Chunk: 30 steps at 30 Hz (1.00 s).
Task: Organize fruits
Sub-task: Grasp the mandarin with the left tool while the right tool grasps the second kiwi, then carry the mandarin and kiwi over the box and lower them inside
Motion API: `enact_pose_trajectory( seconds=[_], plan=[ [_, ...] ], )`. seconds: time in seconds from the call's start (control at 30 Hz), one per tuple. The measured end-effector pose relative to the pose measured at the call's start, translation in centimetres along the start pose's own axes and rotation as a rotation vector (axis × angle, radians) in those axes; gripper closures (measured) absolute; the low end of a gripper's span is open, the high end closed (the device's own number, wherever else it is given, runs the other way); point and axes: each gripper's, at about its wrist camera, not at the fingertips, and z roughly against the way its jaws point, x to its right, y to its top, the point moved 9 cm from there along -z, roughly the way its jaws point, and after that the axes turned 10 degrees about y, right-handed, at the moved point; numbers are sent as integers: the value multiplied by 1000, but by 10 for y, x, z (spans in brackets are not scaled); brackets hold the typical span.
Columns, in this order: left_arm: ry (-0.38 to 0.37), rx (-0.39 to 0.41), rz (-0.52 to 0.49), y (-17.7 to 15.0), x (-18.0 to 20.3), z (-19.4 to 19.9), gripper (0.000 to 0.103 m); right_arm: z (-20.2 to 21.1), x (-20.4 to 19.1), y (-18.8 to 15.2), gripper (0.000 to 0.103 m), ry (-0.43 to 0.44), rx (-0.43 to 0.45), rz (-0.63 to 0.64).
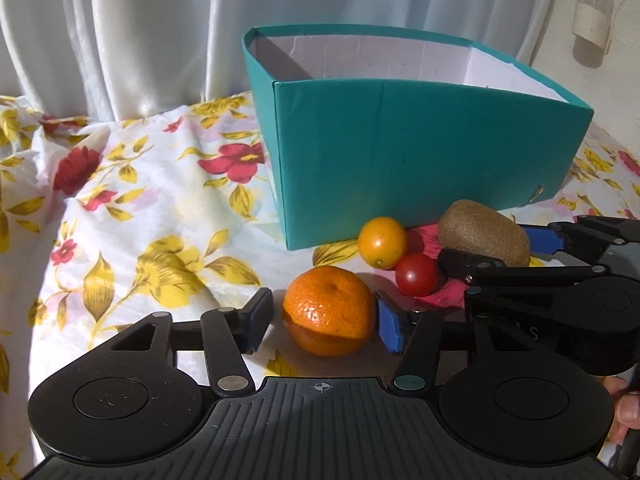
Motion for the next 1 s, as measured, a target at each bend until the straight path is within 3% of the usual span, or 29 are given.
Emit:
enact_pose_trajectory(
  seconds=[0.03,0.33,0.63,0.8,1.0],
  plan=[
    [0,7,-13,1,1,0,51,0,0,0,48,-2,-3,-3],
    [24,-5,-8,3,4,-2,53,10,8,-2,49,16,-11,-51],
    [60,-67,2,14,28,17,53,58,43,0,49,36,12,-53],
    [29,-40,10,62,45,55,53,85,59,38,49,52,40,-28],
    [131,74,-18,159,38,97,53,117,76,120,49,69,124,23]
  ],
)
